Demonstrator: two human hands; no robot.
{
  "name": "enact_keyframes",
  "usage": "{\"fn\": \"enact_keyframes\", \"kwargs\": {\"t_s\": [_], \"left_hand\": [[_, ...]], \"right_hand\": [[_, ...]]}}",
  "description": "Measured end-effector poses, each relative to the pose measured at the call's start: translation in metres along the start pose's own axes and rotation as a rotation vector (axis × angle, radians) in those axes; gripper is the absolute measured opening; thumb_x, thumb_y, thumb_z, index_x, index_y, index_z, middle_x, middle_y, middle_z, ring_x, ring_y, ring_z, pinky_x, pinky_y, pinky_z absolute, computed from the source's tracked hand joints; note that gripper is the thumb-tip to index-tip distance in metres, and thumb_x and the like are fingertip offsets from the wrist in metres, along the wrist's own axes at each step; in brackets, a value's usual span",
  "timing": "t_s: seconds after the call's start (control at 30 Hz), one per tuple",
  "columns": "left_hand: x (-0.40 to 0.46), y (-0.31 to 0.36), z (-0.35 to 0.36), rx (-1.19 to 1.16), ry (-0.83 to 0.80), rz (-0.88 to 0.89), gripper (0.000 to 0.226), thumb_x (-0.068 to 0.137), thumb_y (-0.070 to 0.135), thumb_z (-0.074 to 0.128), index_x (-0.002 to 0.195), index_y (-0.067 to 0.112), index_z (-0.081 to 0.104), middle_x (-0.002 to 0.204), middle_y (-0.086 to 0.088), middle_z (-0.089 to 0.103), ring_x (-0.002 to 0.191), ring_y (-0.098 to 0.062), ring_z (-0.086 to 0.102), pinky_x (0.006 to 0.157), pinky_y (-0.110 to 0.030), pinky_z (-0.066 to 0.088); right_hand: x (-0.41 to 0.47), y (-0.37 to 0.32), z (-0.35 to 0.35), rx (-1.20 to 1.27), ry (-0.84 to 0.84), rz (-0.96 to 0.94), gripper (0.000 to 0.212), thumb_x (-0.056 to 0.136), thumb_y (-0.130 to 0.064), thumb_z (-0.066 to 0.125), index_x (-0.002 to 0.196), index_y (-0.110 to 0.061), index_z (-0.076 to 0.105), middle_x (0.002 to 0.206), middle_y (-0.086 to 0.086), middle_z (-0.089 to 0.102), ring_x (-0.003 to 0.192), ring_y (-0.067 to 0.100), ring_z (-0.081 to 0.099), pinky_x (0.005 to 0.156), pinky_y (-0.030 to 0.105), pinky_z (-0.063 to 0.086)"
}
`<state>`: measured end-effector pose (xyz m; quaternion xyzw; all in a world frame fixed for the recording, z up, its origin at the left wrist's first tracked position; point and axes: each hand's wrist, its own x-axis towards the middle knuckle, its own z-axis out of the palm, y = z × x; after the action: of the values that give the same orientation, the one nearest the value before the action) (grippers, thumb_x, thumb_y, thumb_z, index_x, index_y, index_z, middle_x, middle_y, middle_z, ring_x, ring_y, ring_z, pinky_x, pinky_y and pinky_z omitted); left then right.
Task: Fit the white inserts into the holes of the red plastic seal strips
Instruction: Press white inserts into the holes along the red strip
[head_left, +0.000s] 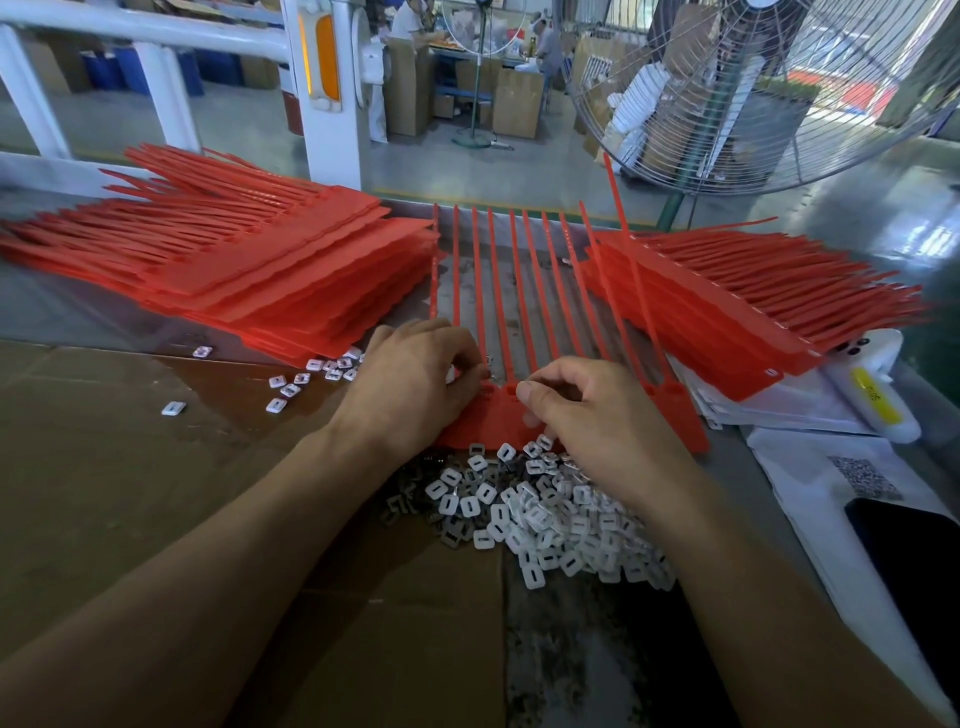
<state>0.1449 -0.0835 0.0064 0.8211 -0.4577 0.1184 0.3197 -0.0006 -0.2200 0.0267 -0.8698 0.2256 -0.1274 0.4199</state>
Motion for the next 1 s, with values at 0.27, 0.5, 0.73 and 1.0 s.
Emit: {"fn": "enact_keyframes", "kwargs": {"t_s": [0.27, 0.5, 0.73, 1.0], "left_hand": [[-0.003, 0.015, -0.008, -0.073, 0.127, 0.234, 0.007, 0.095, 0.028, 0.067, 0.089, 0.024, 0.068, 0.088, 0.014, 0.063, 0.086, -0.006, 0.056, 0.086, -0.036, 0.042], [-0.003, 0.018, -0.009, -0.026, 0.114, 0.339, 0.012, 0.095, 0.034, 0.066, 0.093, 0.023, 0.071, 0.093, 0.013, 0.064, 0.089, -0.005, 0.056, 0.083, -0.029, 0.039], [-0.010, -0.005, -0.016, 0.108, -0.053, 0.162, 0.018, 0.098, 0.025, 0.061, 0.111, 0.028, 0.072, 0.109, 0.013, 0.066, 0.108, -0.012, 0.056, 0.097, -0.039, 0.039], [-0.012, -0.006, -0.021, 0.175, -0.222, 0.124, 0.038, 0.101, 0.018, 0.049, 0.127, 0.038, 0.066, 0.128, 0.014, 0.059, 0.123, -0.012, 0.045, 0.105, -0.032, 0.027]], "right_hand": [[0.001, 0.000, -0.005, 0.232, 0.052, -0.001, 0.025, 0.102, -0.046, 0.059, 0.093, -0.029, 0.074, 0.085, -0.010, 0.076, 0.063, 0.000, 0.063, 0.063, 0.022, 0.047], [0.009, 0.005, -0.006, 0.566, -0.051, 0.092, 0.015, 0.098, -0.027, 0.070, 0.093, -0.015, 0.078, 0.082, 0.004, 0.075, 0.062, 0.012, 0.055, 0.048, 0.022, 0.042], [0.011, 0.012, -0.006, 0.379, 0.132, 0.078, 0.009, 0.096, -0.029, 0.072, 0.091, -0.023, 0.077, 0.081, -0.003, 0.078, 0.060, 0.002, 0.061, 0.050, 0.016, 0.043], [0.025, -0.006, -0.011, 0.090, 0.147, 0.078, 0.017, 0.096, -0.029, 0.070, 0.081, -0.024, 0.075, 0.074, -0.008, 0.076, 0.059, 0.010, 0.060, 0.053, 0.025, 0.043]]}}
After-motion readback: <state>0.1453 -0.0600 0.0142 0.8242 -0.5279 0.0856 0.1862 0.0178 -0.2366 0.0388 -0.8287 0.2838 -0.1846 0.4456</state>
